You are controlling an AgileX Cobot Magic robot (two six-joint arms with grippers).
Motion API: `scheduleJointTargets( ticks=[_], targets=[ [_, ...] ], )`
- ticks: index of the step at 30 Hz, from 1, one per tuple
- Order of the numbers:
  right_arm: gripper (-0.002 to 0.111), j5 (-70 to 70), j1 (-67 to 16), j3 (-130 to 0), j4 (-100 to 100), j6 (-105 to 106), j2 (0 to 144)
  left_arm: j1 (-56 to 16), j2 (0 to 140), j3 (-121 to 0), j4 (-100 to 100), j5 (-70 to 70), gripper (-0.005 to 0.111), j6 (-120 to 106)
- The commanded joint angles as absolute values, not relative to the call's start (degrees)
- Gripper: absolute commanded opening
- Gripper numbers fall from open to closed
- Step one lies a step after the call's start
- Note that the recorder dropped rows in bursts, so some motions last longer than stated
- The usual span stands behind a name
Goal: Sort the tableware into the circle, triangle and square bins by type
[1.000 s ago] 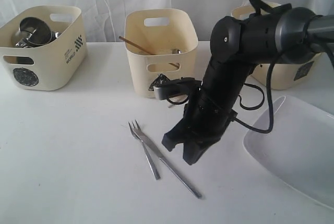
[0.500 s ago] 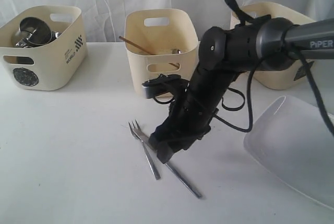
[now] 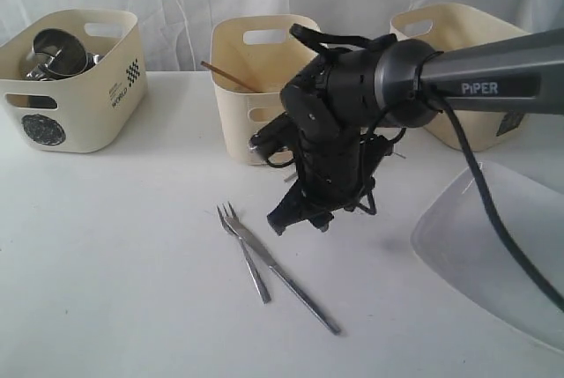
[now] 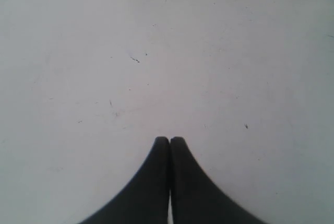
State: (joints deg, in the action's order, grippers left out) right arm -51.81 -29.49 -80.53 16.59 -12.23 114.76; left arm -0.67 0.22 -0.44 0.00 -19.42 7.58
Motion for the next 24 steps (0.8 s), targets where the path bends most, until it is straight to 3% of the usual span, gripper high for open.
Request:
scheduleJointTargets(
  ticks=[1,5,7,11,19,24],
  targets=[
    [0.044,-51.7,-23.2,-84.0,7.1,-9.8,115.4,-0.9,0.0,0.0,-0.6,-21.0,0.001,7.5],
    [0.044,-48.5,-18.1,-91.1,-1.3,-1.2,116.8,-0.9,0.0,0.0,-0.6,-21.0,0.001,7.5],
    [0.044,-43.2,-17.3,-91.9,1.5,-6.4,116.8,-0.9,0.0,0.0,-0.6,-21.0,0.001,7.5],
    [0.044,-47.5,-15.7,-91.9,3.0,-11.7,116.8,-0.9,0.0,0.0,-0.6,-21.0,0.001,7.5],
    [0.035,-49.3,-9.3,-91.9,3.4,-18.3,117.1,-0.9,0.0,0.0,-0.6,-21.0,0.001,7.5],
    [0.03,-40.2,-9.0,-92.7,1.9,-18.3,119.4,-0.9,0.0,0.0,-0.6,-21.0,0.001,7.5]
  ],
)
